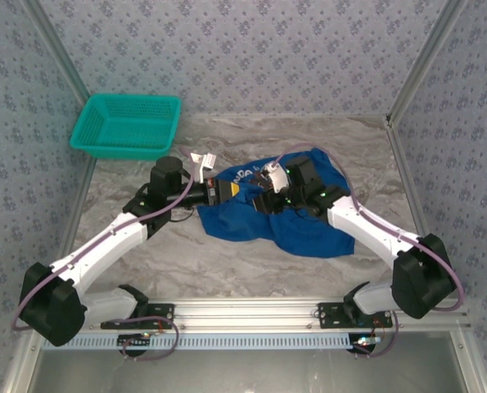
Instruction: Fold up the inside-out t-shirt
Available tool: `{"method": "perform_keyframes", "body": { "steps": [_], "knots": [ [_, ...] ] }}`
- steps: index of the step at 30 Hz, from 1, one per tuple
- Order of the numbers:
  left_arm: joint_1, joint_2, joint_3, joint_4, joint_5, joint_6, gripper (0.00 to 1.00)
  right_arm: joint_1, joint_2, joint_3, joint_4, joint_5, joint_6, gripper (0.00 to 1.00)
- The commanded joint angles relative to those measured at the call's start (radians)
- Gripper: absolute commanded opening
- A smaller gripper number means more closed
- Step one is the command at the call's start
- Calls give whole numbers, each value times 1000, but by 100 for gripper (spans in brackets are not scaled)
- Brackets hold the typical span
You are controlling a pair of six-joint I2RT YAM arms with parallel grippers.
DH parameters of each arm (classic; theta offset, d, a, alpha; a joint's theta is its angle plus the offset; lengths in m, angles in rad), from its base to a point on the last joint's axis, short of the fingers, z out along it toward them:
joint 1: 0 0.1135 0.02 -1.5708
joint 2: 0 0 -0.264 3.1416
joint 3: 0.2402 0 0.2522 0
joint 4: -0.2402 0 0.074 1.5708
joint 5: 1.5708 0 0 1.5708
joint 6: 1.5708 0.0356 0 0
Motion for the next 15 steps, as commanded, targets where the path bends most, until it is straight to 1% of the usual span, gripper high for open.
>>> {"method": "perform_keyframes", "body": {
  "steps": [1,2,4,7,10,15],
  "knots": [
    [3,-24,14,2,-1,35,0,7,5,35,24,-45,1,24],
    [4,-23,12,-3,-6,40,0,7,0,42,17,-44,-7,18],
    [3,-24,13,-19,-19,50,0,6,-11,59,-20,-36,-23,9],
    [4,-35,15,-59,-64,79,0,2,-47,82,-110,3,-65,2],
    [18,-52,11,-98,-126,95,0,-17,-118,85,-180,24,-85,0],
    [83,-79,-8,-44,-90,38,0,-74,-236,85,-245,-19,-90,0]
  ]
}}
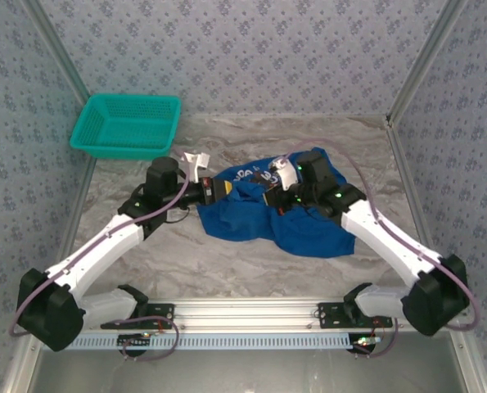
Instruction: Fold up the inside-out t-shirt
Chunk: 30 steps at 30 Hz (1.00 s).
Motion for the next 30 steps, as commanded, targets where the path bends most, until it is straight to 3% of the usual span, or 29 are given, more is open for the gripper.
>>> {"method": "perform_keyframes", "body": {
  "steps": [1,4,7,10,13,15,17,22,30],
  "knots": [
    [39,-38,-7,34,7,-22,0,-45,-76,35,-87,-36,-26,0],
    [59,-43,-1,15,4,-22,0,-96,-120,40,-89,-93,-9,0],
    [72,-44,7,-70,-77,-19,0,-143,-152,33,-68,-171,12,0],
    [75,-35,22,-161,-166,15,0,-194,-178,19,-13,-288,55,0],
    [73,-21,30,-175,-181,47,0,-230,-190,-5,103,-453,129,0],
    [70,-10,31,-180,-192,63,0,-234,-188,-4,122,-488,139,0],
    [70,-1,27,-180,-198,78,0,-234,-181,10,54,-447,95,0],
    [66,1,-12,-161,-237,96,0,-191,-104,53,-189,-132,-14,0],
    [36,73,-46,-178,-260,146,4,25,7,-15,-300,-57,-75,0]
  ]
}}
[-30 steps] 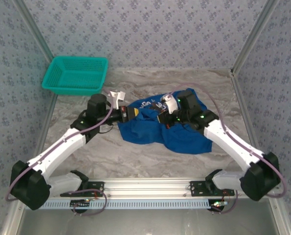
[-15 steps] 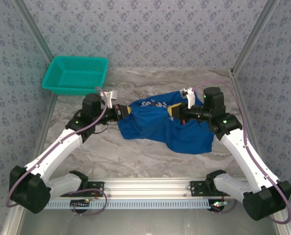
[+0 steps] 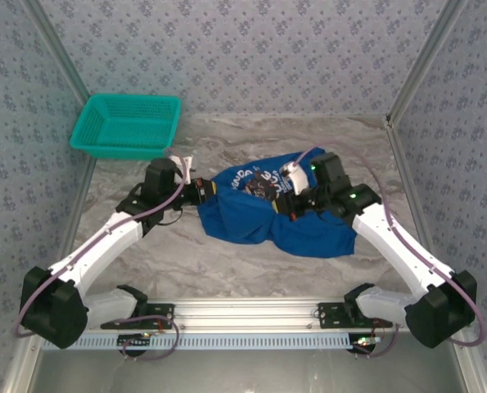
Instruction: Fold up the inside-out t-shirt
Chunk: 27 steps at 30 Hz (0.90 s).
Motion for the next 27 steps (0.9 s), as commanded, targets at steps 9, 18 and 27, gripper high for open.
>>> {"method": "perform_keyframes", "body": {
  "steps": [9,18,27],
  "knots": [
    [-8,45,-34,-164,-227,49,35,81,97,-69,-56,91,-9,0],
    [-296,17,-87,-50,-158,166,63,38,107,-50,8,19,49,0],
    [-452,93,-147,-31,-190,201,73,-50,102,-39,32,-27,83,0]
  ]
}}
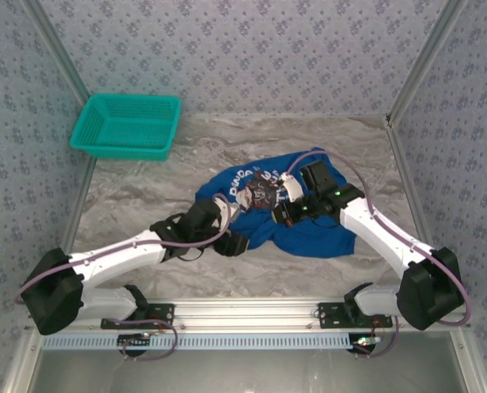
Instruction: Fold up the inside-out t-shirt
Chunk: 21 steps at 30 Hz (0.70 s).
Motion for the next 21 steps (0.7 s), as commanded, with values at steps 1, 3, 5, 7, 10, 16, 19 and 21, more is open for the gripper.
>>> {"method": "perform_keyframes", "body": {
  "steps": [1,3,5,7,10,16,19,21],
  "knots": [
    [-41,52,5,-8,-39,40,74,-16,-4,28,8,-33,26,0],
    [-60,77,3,0,-74,47,76,-18,-5,31,7,-35,24,0],
    [-71,104,10,17,-124,43,77,-18,-3,32,8,-35,24,0],
    [-73,132,29,15,-172,57,77,-18,-2,32,6,-35,23,0],
    [-73,159,58,11,-194,83,68,-19,-7,32,-1,-31,22,0],
    [-73,139,93,-39,-204,110,47,-22,-8,33,-13,-5,14,0],
    [-71,119,101,-50,-193,118,40,-22,-6,35,-15,-5,10,0],
    [-67,122,105,-53,-193,124,33,-22,-6,36,-11,-5,11,0]
  ]
}}
